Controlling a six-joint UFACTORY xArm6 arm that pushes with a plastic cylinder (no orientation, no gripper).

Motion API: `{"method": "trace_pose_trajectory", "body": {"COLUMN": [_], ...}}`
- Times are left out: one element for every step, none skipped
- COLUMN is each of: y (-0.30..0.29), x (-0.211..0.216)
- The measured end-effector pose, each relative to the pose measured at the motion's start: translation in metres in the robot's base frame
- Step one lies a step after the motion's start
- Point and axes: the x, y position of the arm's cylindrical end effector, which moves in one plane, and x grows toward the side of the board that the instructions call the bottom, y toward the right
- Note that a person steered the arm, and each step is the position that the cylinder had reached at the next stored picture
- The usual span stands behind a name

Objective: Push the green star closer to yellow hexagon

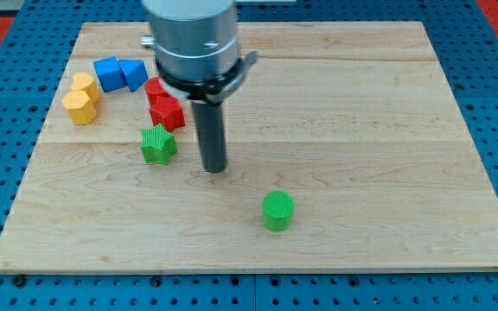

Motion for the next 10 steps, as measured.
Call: {"method": "trace_pose_trajectory", "body": {"y": [-0.016,-0.062,-0.076,-0.033,-0.018,-0.059,-0.112,-0.141,-0.141,-0.145], "x": [-0.004,-0.008,-0.007,-0.007,-0.015,-0.022,-0.032,-0.033,-0.023,-0.006]}}
